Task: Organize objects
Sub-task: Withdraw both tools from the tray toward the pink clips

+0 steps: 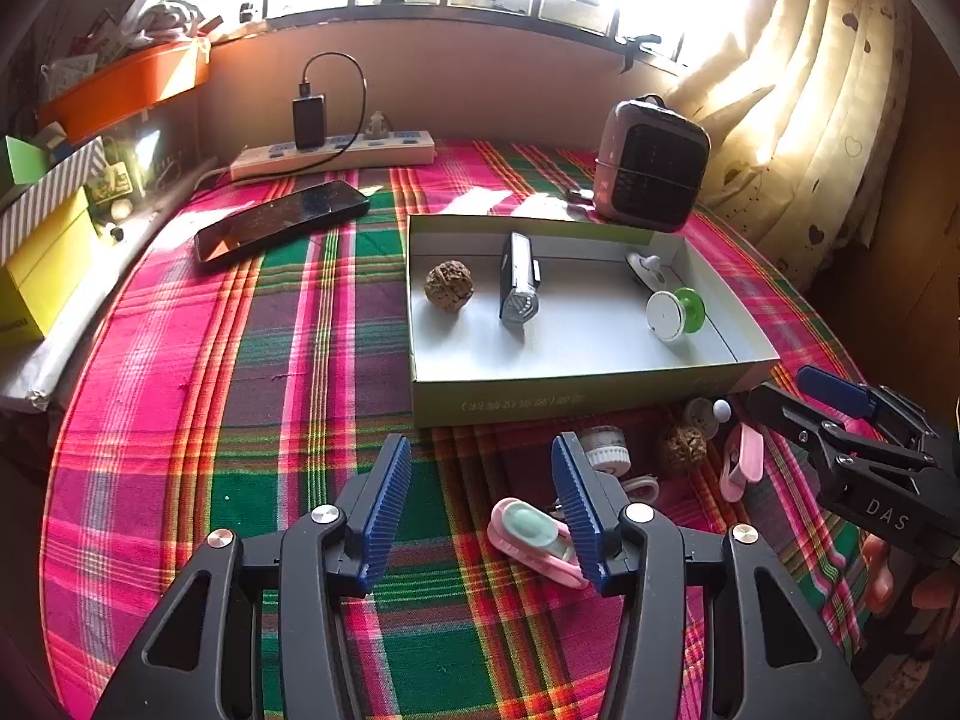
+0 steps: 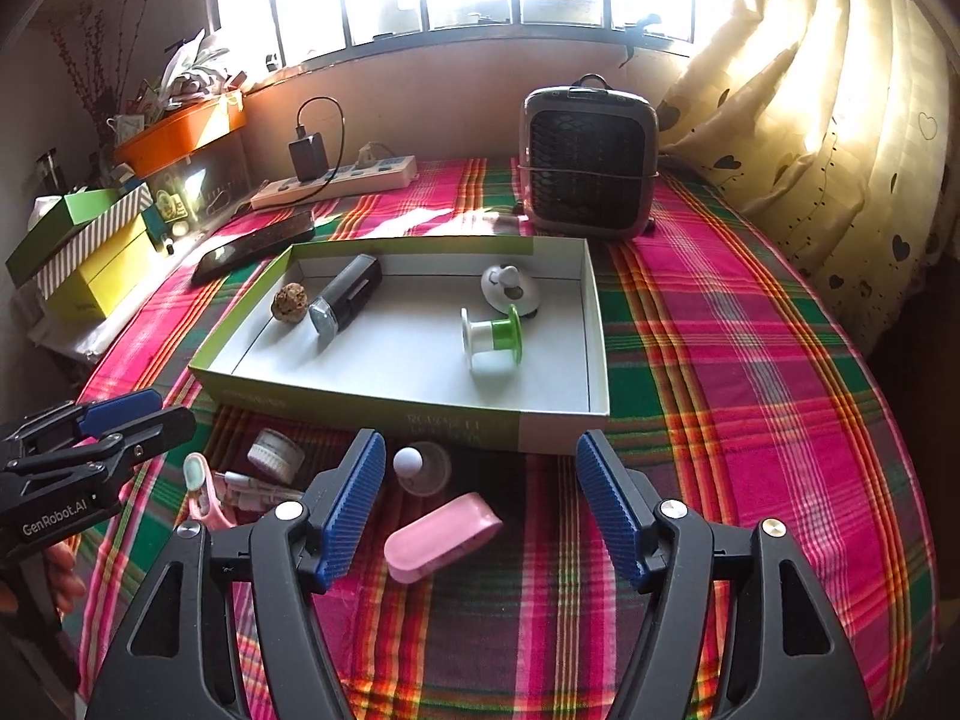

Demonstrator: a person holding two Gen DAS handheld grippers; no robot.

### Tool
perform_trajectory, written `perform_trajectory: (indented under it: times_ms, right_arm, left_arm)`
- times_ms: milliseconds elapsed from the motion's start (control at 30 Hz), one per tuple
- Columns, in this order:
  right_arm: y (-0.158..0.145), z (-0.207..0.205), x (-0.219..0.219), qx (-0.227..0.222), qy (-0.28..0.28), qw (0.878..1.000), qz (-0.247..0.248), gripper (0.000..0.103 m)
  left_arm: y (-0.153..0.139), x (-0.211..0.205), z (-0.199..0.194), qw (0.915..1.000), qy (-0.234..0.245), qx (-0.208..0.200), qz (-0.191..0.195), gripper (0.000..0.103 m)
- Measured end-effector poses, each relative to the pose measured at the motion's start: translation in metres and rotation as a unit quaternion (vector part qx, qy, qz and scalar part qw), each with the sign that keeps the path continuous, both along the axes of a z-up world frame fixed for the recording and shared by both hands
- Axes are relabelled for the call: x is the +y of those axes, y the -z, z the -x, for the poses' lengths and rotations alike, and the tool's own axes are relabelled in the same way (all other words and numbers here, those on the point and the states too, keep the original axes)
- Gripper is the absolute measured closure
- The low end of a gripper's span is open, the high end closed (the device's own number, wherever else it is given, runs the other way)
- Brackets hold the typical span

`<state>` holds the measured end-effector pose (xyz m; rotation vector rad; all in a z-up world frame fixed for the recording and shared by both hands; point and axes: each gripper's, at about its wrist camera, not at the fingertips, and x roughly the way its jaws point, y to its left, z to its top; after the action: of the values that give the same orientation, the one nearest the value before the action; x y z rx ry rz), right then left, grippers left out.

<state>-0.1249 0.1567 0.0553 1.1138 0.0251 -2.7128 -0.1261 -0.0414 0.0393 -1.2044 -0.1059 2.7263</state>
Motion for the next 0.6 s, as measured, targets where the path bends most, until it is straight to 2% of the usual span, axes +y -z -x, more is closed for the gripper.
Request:
perform_trajectory:
  times_ms: [133, 333, 600]
  right_arm:
    - [0.004, -0.004, -0.001, -0.001, -0.003, 1.0, -0.012, 0.036]
    - [0.008, -0.007, 0.0, -0.006, -0.004, 1.0, -0.011, 0.036]
    - [0.014, -0.012, -0.003, -0.013, -0.008, 1.0, -0.015, 0.035]
  left_arm:
    - [0.005, 0.0, -0.007, 0.9999, 0.003, -0.01, -0.004, 0.05]
    - [0.012, 0.003, -0.012, 0.9998, 0.0, -0.022, -0.003, 0.05]
    - [0.018, 0.017, -0.016, 0.9991, 0.018, -0.039, -0.001, 0.049]
